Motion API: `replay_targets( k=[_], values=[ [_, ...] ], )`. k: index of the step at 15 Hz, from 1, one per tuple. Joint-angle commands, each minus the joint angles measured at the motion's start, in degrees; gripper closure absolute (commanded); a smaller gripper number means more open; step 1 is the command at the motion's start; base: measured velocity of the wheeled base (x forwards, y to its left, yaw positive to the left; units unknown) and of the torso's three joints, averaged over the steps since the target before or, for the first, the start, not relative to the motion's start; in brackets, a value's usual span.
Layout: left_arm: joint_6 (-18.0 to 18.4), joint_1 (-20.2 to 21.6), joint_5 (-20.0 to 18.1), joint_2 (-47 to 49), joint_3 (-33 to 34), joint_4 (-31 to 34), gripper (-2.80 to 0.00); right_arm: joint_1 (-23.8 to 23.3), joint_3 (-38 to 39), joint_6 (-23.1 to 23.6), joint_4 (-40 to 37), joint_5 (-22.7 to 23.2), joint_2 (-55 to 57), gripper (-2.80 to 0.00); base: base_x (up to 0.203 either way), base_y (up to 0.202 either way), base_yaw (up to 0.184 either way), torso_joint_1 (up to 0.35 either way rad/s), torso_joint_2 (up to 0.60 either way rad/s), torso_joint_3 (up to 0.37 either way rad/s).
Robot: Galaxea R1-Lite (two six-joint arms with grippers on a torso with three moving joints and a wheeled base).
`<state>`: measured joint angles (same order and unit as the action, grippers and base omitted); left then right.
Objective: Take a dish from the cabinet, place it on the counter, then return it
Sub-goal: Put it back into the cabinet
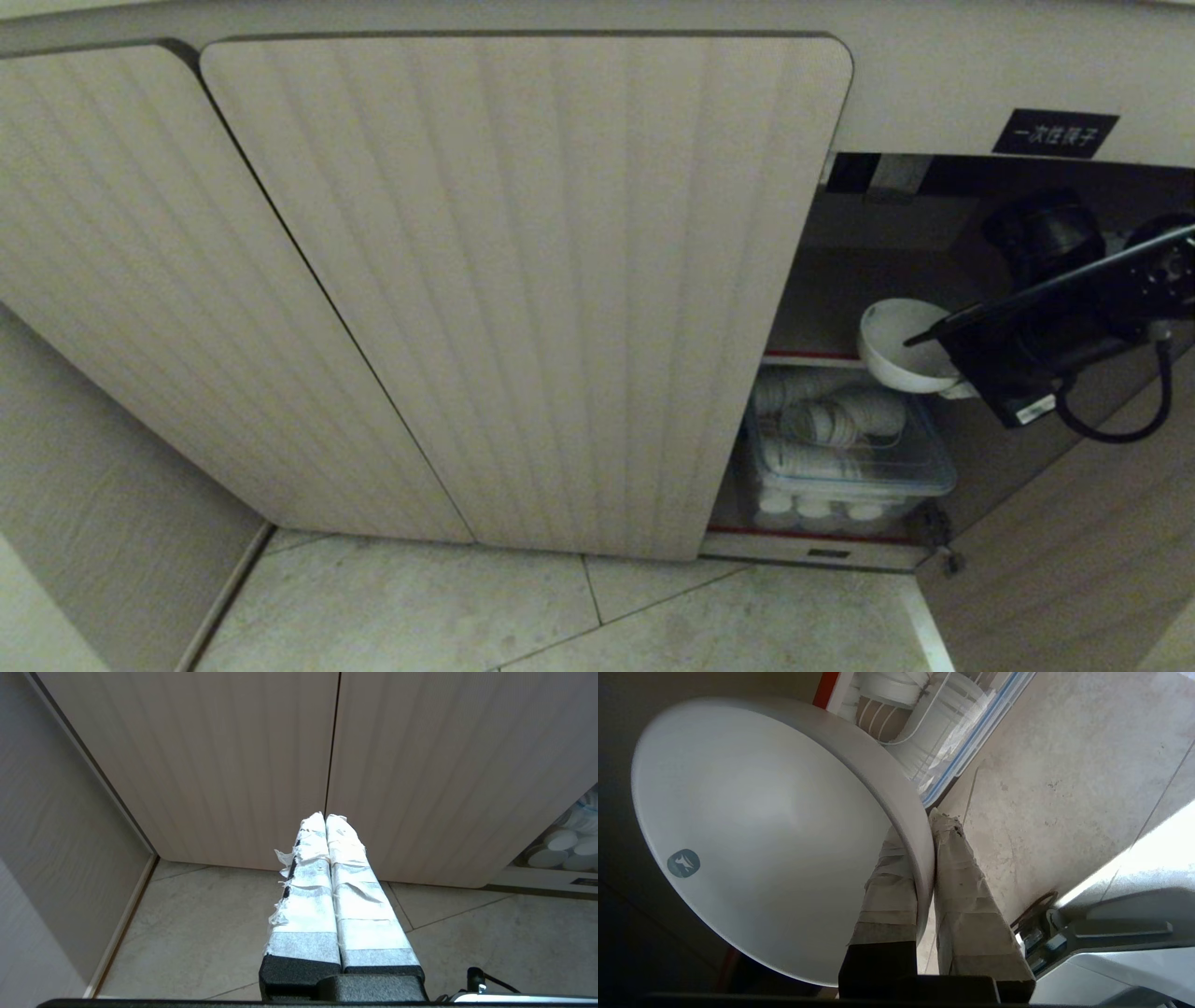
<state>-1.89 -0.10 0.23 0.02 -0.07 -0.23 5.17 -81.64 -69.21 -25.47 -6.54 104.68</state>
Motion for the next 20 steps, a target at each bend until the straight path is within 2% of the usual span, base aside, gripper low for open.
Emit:
replay_targets(
  k=[1,15,20],
  values=[
    [0.0,0.0,0.0,0.0,0.0,0.0,0.00,0.0,-0.1,-1.0,0.1,-0.9,0.5,0.00,0.000,0.000,0.000,0.000,0.00,0.000],
    [0.0,0.0,0.0,0.0,0.0,0.0,0.00,0.0,0.0,-4.0,1.0,-5.0,2.4,0.00,0.000,0.000,0.000,0.000,0.00,0.000],
    [0.0,0.0,0.0,0.0,0.0,0.0,0.00,0.1,0.1,-4.2,2.2,-4.8,1.3,0.00,0.000,0.000,0.000,0.000,0.00,0.000]
  ],
)
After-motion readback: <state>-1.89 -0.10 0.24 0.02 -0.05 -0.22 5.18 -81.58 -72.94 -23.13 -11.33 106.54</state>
